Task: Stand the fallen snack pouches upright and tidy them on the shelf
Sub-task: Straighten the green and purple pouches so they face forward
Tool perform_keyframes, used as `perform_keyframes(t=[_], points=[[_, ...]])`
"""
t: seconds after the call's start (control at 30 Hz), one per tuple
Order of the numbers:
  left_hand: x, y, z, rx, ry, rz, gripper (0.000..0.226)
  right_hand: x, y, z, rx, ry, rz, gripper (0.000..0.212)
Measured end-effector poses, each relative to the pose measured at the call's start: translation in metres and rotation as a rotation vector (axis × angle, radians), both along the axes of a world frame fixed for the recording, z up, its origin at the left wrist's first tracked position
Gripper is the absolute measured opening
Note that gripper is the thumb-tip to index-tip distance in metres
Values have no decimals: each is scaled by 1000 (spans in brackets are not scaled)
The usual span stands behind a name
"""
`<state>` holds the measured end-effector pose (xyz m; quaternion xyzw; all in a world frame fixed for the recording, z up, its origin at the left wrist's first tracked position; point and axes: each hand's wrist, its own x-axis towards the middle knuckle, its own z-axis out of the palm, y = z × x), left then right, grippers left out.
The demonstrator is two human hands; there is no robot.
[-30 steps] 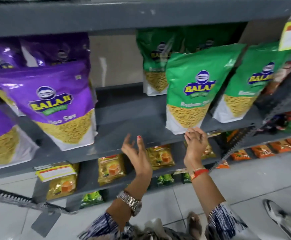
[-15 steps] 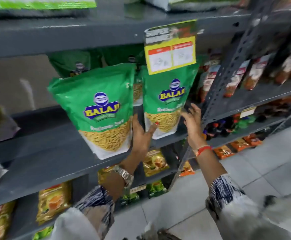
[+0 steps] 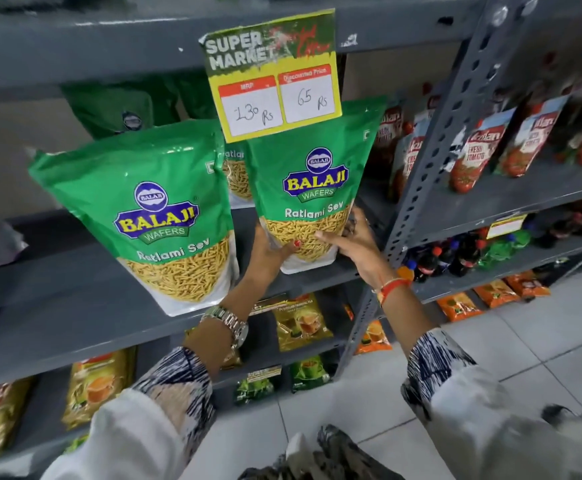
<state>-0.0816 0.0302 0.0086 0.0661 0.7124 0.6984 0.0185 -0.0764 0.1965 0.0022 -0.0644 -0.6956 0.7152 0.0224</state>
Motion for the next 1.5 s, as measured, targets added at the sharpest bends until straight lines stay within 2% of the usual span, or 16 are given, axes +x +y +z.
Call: perform_keyframes(t=[0.13,0.23,0.3,0.37,0.43,0.47,0.53,0.6,0.67,0.73,0.83,0.93,1.07,1.3,1.5], points=[[3,0,1,-10,-1,14,66,3,-1,-1,-6,9,-6,74],[21,-4,-9,-69,-24,109,65,14,-7,-7,-14,43,-170,77],[44,-12,-30,-107,-5,161,55,30,-17,-11,-17,78,-378,66],[73,-25,-47,-155,47,249,34,49,-35,-17,-54,156,-474,48],[94,-41,-57,-194,146,416,17,63,-55,-22,-46,176,-400,37],[99,-52,-56,-194,187,525,18,67,-67,-24,-27,160,-322,34],[97,-78,-53,-154,228,740,35,68,-90,-27,-5,129,-161,33],[89,-107,-45,-118,241,846,59,63,-113,-25,16,106,-12,45],[76,-131,-37,-77,186,777,79,54,-131,-23,53,73,102,66],[63,-155,-30,-49,132,590,95,41,-149,-20,126,51,162,89],[48,-178,-25,-105,86,328,106,27,-167,-22,238,62,188,109],[42,-179,-21,-169,57,256,93,25,-175,-22,255,63,221,96],[31,-177,-18,-188,92,238,85,21,-177,-21,245,72,144,85],[17,-178,-20,-179,79,171,76,14,-175,-22,231,65,118,82],[17,-183,-23,-185,74,170,84,17,-177,-22,258,83,78,84]])
